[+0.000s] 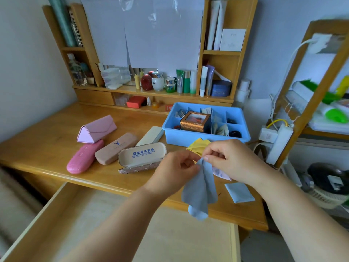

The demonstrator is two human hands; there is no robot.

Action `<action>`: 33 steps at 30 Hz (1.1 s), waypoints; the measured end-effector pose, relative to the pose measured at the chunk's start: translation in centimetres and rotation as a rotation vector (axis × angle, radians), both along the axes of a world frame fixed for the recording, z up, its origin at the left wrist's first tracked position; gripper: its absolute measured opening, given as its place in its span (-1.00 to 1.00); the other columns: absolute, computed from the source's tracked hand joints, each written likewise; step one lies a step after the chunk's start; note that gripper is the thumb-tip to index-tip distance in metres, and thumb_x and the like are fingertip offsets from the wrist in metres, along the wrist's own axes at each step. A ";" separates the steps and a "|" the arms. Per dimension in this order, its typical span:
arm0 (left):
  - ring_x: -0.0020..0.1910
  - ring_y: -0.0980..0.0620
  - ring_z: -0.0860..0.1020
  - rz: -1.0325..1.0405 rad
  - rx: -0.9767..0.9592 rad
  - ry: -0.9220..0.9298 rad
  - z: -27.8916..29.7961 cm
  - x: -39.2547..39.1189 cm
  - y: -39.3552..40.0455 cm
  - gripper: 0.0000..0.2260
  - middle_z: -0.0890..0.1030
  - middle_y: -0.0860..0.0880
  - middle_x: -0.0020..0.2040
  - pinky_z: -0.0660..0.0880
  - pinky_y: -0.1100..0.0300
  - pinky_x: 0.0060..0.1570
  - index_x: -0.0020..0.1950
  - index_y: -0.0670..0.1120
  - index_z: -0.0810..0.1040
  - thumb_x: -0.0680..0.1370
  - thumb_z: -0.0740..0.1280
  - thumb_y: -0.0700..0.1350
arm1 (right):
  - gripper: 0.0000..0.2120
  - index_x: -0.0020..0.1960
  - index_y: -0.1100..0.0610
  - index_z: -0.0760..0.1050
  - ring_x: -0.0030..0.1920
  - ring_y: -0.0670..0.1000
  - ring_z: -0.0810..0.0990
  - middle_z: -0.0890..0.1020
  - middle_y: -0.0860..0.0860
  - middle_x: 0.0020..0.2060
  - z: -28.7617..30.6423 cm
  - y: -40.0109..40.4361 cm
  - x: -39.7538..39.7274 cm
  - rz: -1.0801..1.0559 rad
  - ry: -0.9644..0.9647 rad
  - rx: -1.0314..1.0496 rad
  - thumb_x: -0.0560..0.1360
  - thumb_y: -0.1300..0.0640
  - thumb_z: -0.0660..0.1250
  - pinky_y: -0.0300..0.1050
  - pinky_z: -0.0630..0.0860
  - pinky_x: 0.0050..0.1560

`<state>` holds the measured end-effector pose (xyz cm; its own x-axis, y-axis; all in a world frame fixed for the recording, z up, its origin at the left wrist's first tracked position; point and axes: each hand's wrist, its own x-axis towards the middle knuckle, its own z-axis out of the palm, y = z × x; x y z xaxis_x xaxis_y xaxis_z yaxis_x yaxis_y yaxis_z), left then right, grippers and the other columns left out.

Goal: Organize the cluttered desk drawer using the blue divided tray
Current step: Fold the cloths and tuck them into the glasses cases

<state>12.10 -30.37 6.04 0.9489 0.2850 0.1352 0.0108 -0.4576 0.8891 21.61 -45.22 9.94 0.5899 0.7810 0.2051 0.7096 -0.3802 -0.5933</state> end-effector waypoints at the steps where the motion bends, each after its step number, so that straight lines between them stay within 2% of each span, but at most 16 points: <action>1: -0.30 0.15 0.50 0.010 0.031 0.012 -0.3 -0.4 -0.2 -0.88 0.64 -0.07 -0.24 0.48 0.18 -0.24 -0.09 0.02 0.63 0.50 0.35 -0.19 | -0.86 -0.21 -0.01 0.58 -0.42 -0.25 0.52 0.55 -0.30 -0.44 0.0 -0.3 -0.2 -0.010 0.000 -0.027 0.50 0.16 0.33 -0.41 0.32 -0.39; 5: -0.36 0.19 0.46 0.003 0.069 0.004 -0.8 -1.3 -1.1 -0.85 0.61 -0.02 -0.32 0.41 0.30 -0.29 -0.21 -0.04 0.61 0.48 0.33 -0.25 | -0.79 -0.28 -0.06 0.47 -0.42 -0.26 0.49 0.53 -0.34 -0.46 -0.4 -0.9 -1.1 -0.051 0.003 -0.126 0.51 0.12 0.26 -0.29 0.30 -0.39; 8: -0.33 0.14 0.45 -0.042 0.082 0.042 -1.3 -1.7 -1.2 -0.92 0.61 -0.15 -0.28 0.42 0.24 -0.26 -0.19 -0.15 0.61 0.48 0.35 -0.25 | -0.80 -0.20 -0.03 0.44 -0.47 -0.15 0.58 0.58 -0.14 -0.52 -0.8 -1.4 -1.4 -0.097 0.156 -0.124 0.58 0.12 0.15 -0.12 0.52 -0.32; 10: -0.37 0.18 0.40 -0.032 0.095 0.054 -1.9 -2.1 -0.6 -0.94 0.59 -0.10 -0.33 0.38 0.32 -0.28 -0.17 -0.20 0.62 0.48 0.37 -0.25 | -0.82 -0.13 0.03 0.44 -0.44 -0.06 0.64 0.63 -0.02 -0.37 -1.1 -2.1 -1.2 -0.145 0.269 -0.034 0.59 0.15 0.12 -0.06 0.56 -0.31; 12: -0.47 0.22 0.31 0.016 0.099 0.057 -2.2 -2.6 0.3 -0.93 0.47 0.11 -0.46 0.28 0.47 -0.39 -0.23 -0.17 0.63 0.46 0.41 -0.23 | -0.83 -0.13 0.05 0.45 -0.41 -0.02 0.66 0.63 0.01 -0.27 -1.4 -2.7 -0.6 -0.180 0.325 0.025 0.59 0.17 0.14 -0.10 0.56 -0.35; 14: -0.52 0.21 0.31 0.076 0.089 0.078 -2.2 -2.8 1.2 -0.94 0.47 0.15 -0.50 0.24 0.46 -0.46 -0.23 -0.11 0.66 0.45 0.43 -0.18 | -0.83 -0.15 0.05 0.47 -0.39 -0.04 0.67 0.63 0.02 -0.29 -2.0 -3.3 -0.1 -0.191 0.345 0.018 0.58 0.17 0.18 -0.20 0.55 -0.39; 16: -0.57 0.20 0.35 0.141 0.021 0.095 -2.4 -2.5 1.7 -0.93 0.50 0.11 -0.53 0.28 0.44 -0.49 -0.23 -0.06 0.65 0.46 0.42 -0.17 | -0.85 -0.15 0.06 0.49 -0.34 -0.09 0.68 0.64 0.00 -0.29 -2.7 -3.5 0.4 -0.196 0.354 -0.011 0.57 0.16 0.21 -0.27 0.55 -0.38; 19: -0.47 0.12 0.52 0.217 -0.176 0.057 -2.2 -1.7 1.6 -0.86 0.60 -0.02 -0.47 0.51 0.28 -0.32 -0.26 -0.03 0.61 0.48 0.39 -0.21 | -0.84 -0.17 0.03 0.51 -0.22 -0.18 0.67 0.66 -0.08 -0.31 -3.2 -3.4 0.7 -0.229 0.295 0.026 0.57 0.15 0.23 -0.29 0.57 -0.22; 21: -0.33 0.11 0.59 0.208 -0.217 -0.012 -2.1 -1.5 1.4 -0.83 0.67 -0.04 -0.34 0.52 0.27 -0.19 -0.27 0.00 0.62 0.49 0.39 -0.21 | -0.82 -0.20 -0.02 0.50 -0.18 -0.14 0.64 0.65 -0.12 -0.33 -3.2 -3.6 0.4 -0.250 0.191 0.070 0.56 0.14 0.23 -0.33 0.52 -0.24; 24: -0.28 0.12 0.58 0.170 -0.186 -0.027 -2.6 -2.0 1.1 -0.86 0.69 -0.03 -0.27 0.47 0.29 -0.20 -0.24 0.02 0.64 0.48 0.41 -0.19 | -0.84 -0.21 -0.04 0.48 -0.13 0.02 0.63 0.64 0.01 -0.27 -3.8 -4.4 -0.5 -0.244 0.165 0.102 0.54 0.08 0.24 -0.01 0.55 -0.10; 25: -0.28 0.09 0.57 0.164 -0.190 -0.009 -3.2 -2.4 0.9 -0.87 0.69 -0.06 -0.27 0.47 0.24 -0.19 -0.24 -0.01 0.65 0.47 0.43 -0.21 | -0.85 -0.21 -0.06 0.48 -0.14 0.01 0.63 0.65 0.00 -0.25 -4.4 -4.8 -1.0 -0.232 0.188 0.085 0.54 0.07 0.25 0.00 0.55 -0.09; 28: -0.32 0.04 0.53 0.111 -0.150 0.126 -5.1 -3.7 0.6 -0.90 0.68 -0.14 -0.28 0.42 0.15 -0.21 -0.22 -0.06 0.65 0.45 0.44 -0.24 | -0.80 -0.25 -0.11 0.47 -0.19 -0.06 0.62 0.66 -0.03 -0.26 -6.7 -5.7 -2.5 -0.218 0.237 -0.079 0.53 0.08 0.27 -0.08 0.52 -0.11; 30: -0.38 0.09 0.51 0.079 -0.090 0.236 -6.4 -4.1 0.4 -0.92 0.66 -0.05 -0.35 0.44 0.18 -0.26 -0.21 -0.06 0.65 0.46 0.43 -0.22 | -0.79 -0.26 -0.10 0.47 -0.19 -0.10 0.62 0.64 -0.07 -0.27 -8.5 -5.9 -2.7 -0.227 0.272 -0.162 0.54 0.09 0.27 -0.09 0.52 -0.09; 33: -0.48 0.22 0.46 0.120 0.049 0.263 -7.0 -3.7 0.6 -0.84 0.57 0.12 -0.48 0.40 0.34 -0.36 -0.26 0.06 0.62 0.47 0.41 -0.18 | -0.79 -0.28 -0.12 0.48 -0.31 -0.22 0.54 0.57 -0.20 -0.38 -9.5 -5.5 -2.3 -0.275 0.205 -0.156 0.52 0.07 0.30 -0.26 0.47 -0.27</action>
<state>8.43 -29.77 -0.92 0.9130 0.3968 -0.0947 0.2949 -0.4817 0.8252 19.35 -50.73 0.48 0.7984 0.6002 -0.0483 0.4408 -0.6372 -0.6322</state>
